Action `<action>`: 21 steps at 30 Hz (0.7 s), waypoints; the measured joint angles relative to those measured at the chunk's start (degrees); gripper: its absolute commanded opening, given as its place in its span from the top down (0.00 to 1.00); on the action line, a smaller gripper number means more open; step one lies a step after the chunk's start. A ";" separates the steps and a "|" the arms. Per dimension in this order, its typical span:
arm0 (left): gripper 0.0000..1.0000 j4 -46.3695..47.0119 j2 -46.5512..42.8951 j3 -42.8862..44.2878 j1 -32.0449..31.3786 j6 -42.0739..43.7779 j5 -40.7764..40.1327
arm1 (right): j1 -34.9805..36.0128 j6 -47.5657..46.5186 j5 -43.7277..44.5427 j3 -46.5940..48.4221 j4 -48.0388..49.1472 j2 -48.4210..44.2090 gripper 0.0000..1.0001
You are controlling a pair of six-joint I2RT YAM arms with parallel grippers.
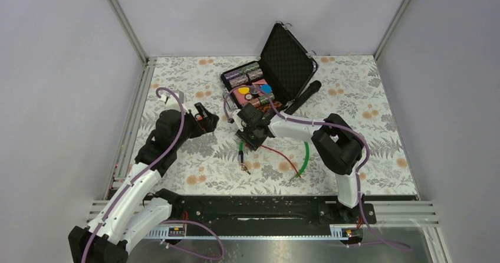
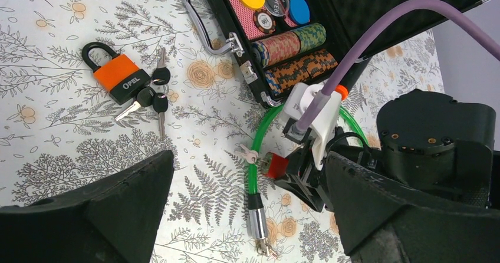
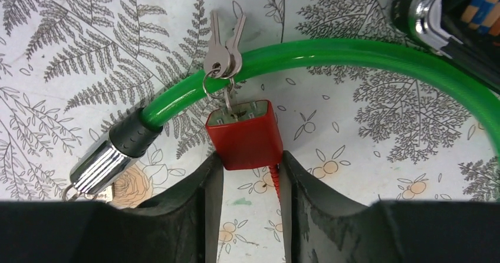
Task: Lock with the key
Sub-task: Pick up the lock from the center of the board.
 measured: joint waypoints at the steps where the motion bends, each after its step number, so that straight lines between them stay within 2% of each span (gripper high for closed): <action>1: 0.01 -0.15 -0.04 0.00 0.00 0.00 0.15 | 0.00 0.11 0.20 -0.28 0.76 -0.13 0.80; 7: 0.03 0.68 -1.25 -0.39 0.00 -0.13 3.78 | 0.00 0.70 0.96 -7.89 6.86 -8.09 0.79; 13: 0.04 9.99 -2.99 -6.71 -0.11 -3.69 12.09 | 0.00 2.71 0.63 -13.73 12.66 -21.29 0.78; 21: 0.20 25.62 4.07 -12.63 -2.99 -11.98 21.46 | 0.02 7.87 -2.38 -17.75 17.16 -29.22 0.75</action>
